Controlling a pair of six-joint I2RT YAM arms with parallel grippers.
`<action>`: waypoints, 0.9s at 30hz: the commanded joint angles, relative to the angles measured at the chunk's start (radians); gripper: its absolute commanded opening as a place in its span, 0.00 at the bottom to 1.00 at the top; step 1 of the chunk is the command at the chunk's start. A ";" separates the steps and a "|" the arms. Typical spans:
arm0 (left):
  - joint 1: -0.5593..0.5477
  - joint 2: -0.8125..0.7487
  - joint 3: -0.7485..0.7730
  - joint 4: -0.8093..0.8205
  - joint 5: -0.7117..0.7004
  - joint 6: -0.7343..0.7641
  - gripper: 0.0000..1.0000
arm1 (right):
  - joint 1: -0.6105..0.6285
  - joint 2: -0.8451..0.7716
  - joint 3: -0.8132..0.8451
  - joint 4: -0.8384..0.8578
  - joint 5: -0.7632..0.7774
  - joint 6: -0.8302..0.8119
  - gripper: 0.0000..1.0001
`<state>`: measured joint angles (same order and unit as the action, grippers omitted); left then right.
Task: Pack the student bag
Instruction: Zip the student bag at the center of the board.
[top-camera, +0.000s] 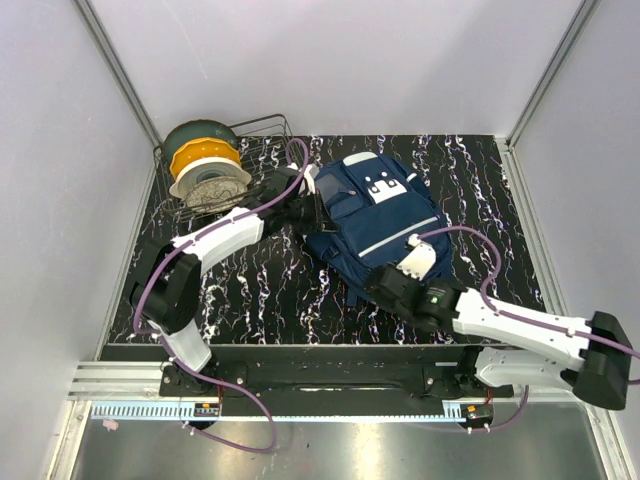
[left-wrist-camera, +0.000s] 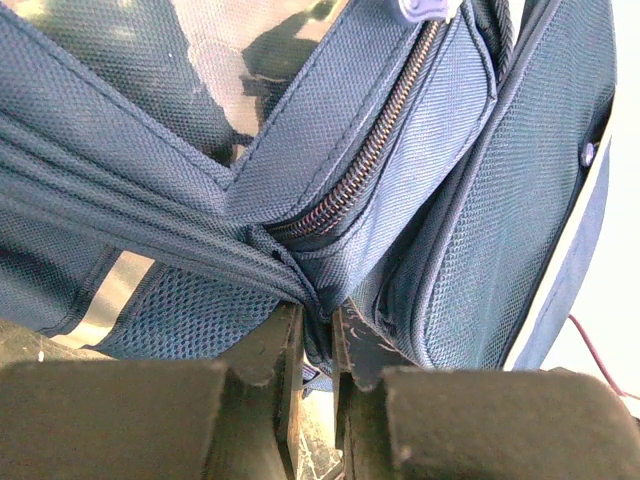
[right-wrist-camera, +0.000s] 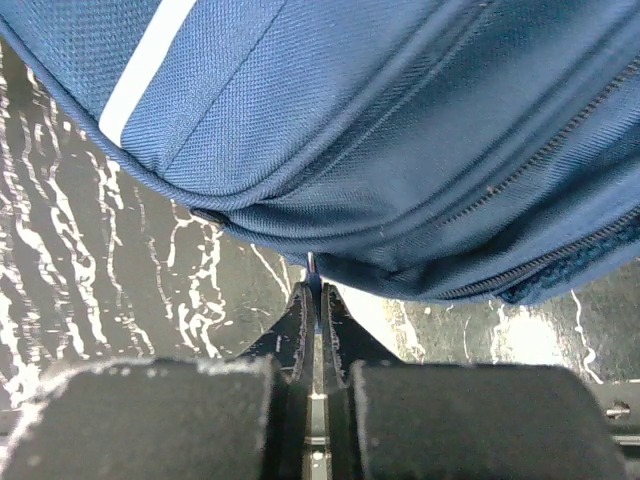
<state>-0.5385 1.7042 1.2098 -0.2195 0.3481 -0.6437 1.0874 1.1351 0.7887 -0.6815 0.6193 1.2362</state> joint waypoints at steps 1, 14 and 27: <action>0.060 -0.015 0.076 0.054 -0.034 0.105 0.00 | -0.009 -0.138 -0.054 -0.254 0.088 0.088 0.00; 0.061 -0.077 0.005 0.118 0.049 0.119 0.50 | -0.011 -0.207 -0.072 -0.260 0.138 0.163 0.00; 0.012 -0.362 -0.341 0.161 -0.037 -0.069 0.88 | -0.009 -0.182 -0.094 -0.139 0.128 0.158 0.00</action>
<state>-0.4919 1.4334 0.9932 -0.1291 0.3698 -0.6052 1.0836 0.9539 0.6991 -0.8360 0.6926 1.3754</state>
